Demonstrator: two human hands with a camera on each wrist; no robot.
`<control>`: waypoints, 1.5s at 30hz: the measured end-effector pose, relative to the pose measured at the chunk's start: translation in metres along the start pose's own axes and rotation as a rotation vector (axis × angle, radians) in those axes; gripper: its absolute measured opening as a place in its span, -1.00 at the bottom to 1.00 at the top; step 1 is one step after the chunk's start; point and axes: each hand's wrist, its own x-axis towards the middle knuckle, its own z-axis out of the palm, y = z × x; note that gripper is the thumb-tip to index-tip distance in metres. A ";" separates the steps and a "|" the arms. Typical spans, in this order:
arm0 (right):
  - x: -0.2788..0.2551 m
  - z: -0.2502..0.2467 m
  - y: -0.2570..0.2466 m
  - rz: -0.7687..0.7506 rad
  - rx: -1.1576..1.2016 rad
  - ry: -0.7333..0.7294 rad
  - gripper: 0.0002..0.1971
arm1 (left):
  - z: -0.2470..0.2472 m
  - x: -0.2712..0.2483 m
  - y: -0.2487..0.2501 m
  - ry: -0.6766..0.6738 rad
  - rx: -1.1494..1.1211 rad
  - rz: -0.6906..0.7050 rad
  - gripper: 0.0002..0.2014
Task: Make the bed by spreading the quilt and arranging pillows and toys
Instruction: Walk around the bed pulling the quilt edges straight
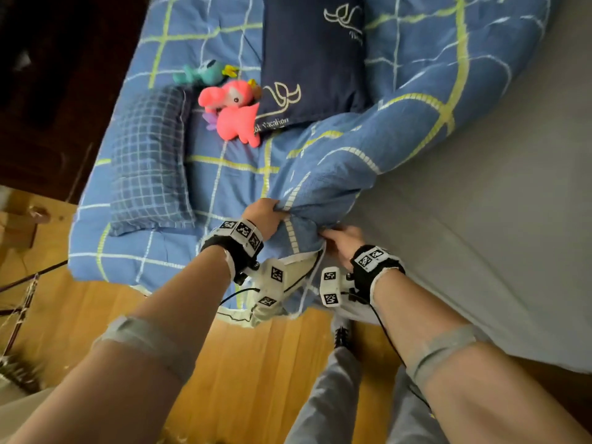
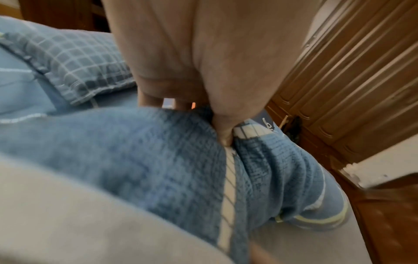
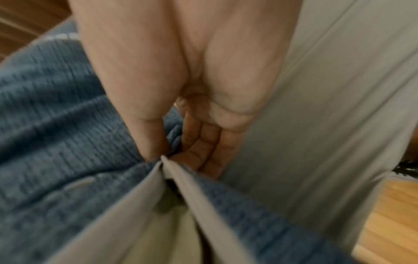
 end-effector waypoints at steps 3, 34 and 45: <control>-0.020 -0.014 -0.020 -0.113 -0.107 0.014 -0.90 | -0.007 -0.008 0.001 -0.018 0.083 0.031 -0.77; -0.219 -0.126 0.028 -0.382 -0.839 0.227 0.69 | 0.003 -0.254 0.082 0.149 -0.150 0.316 -0.67; -0.257 -0.077 -0.027 -0.744 -1.016 0.689 -0.60 | -0.015 -0.208 0.020 0.016 0.124 0.352 -0.62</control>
